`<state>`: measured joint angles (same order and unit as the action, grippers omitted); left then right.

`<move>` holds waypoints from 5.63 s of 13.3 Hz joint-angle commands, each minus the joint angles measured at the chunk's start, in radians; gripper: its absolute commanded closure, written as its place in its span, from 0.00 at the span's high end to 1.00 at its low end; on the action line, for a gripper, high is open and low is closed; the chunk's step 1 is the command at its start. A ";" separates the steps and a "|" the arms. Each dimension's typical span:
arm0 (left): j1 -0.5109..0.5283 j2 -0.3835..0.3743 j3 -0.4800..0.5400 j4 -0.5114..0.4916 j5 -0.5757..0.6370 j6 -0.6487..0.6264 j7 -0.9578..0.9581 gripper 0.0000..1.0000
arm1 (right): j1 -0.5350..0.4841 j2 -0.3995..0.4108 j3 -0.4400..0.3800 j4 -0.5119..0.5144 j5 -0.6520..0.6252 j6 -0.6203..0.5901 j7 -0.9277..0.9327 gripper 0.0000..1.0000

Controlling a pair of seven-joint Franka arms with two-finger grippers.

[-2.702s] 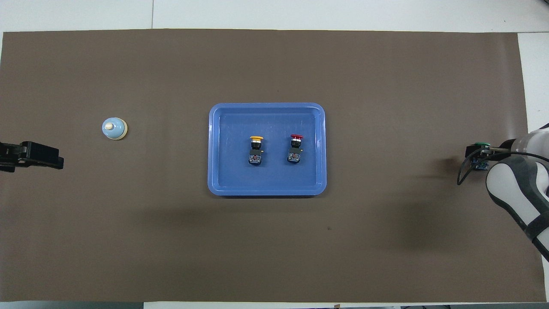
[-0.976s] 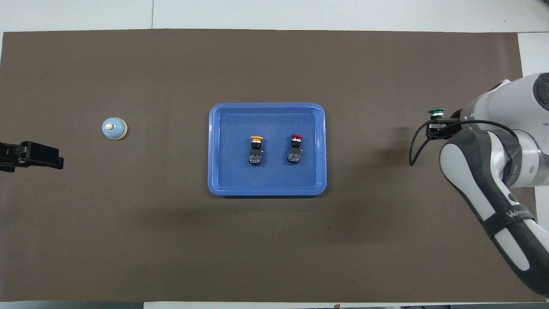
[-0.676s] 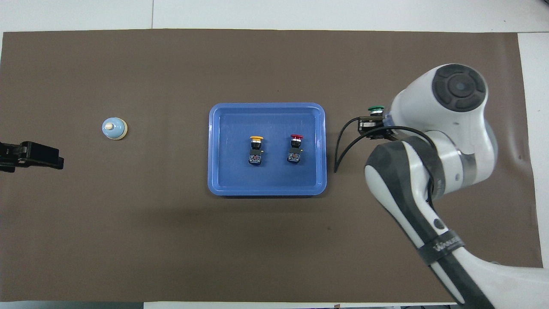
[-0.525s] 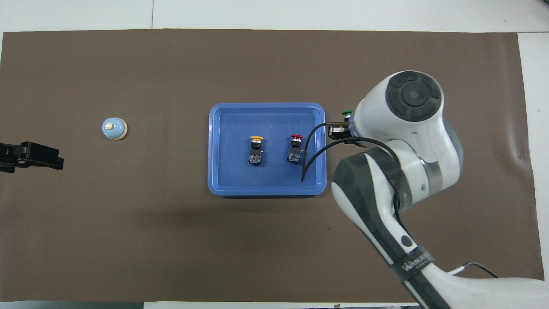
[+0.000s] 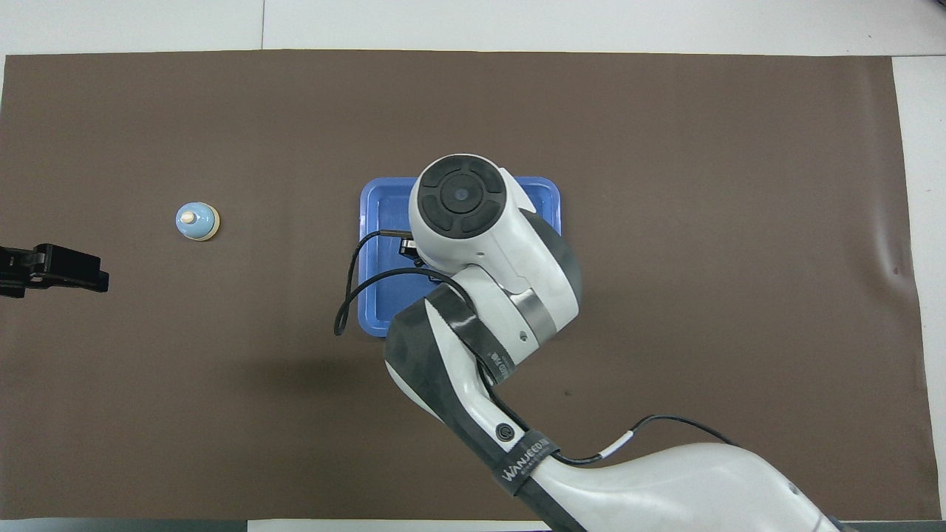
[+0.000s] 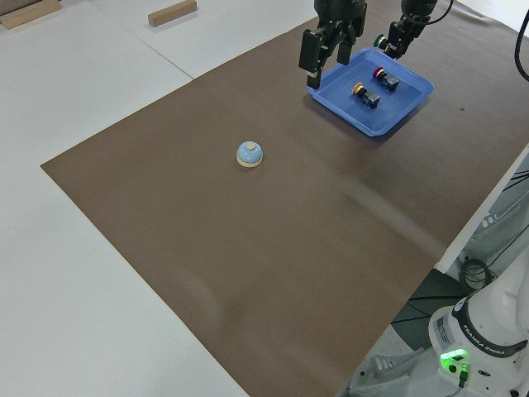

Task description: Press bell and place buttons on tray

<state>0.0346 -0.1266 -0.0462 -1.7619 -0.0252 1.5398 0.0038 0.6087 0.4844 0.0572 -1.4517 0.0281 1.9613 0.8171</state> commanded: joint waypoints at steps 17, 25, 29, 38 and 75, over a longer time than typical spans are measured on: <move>0.048 0.027 0.002 -0.062 -0.002 0.172 0.007 1.00 | 0.124 0.094 -0.002 -0.131 0.006 0.347 0.033 0.03; 0.034 0.048 0.002 -0.061 -0.002 0.213 -0.002 0.19 | 0.106 0.080 -0.010 -0.020 0.016 0.177 0.048 1.00; 0.030 0.140 0.000 -0.057 -0.002 0.328 -0.007 0.00 | -0.021 -0.010 -0.016 0.002 0.019 0.061 0.031 1.00; 0.030 0.332 0.002 -0.074 0.008 0.582 -0.010 0.00 | -0.331 -0.200 -0.020 0.007 0.023 -0.231 -0.413 1.00; -0.005 0.081 -0.009 0.099 -0.004 0.051 -0.028 1.00 | -0.656 -0.558 -0.008 -0.236 -0.046 -0.438 -0.766 1.00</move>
<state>0.0515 -0.0707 -0.0628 -1.6978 -0.0253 1.6167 -0.0161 -0.0316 -0.0596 0.0349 -1.6736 -0.0114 1.5157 0.0730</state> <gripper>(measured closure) 0.000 0.000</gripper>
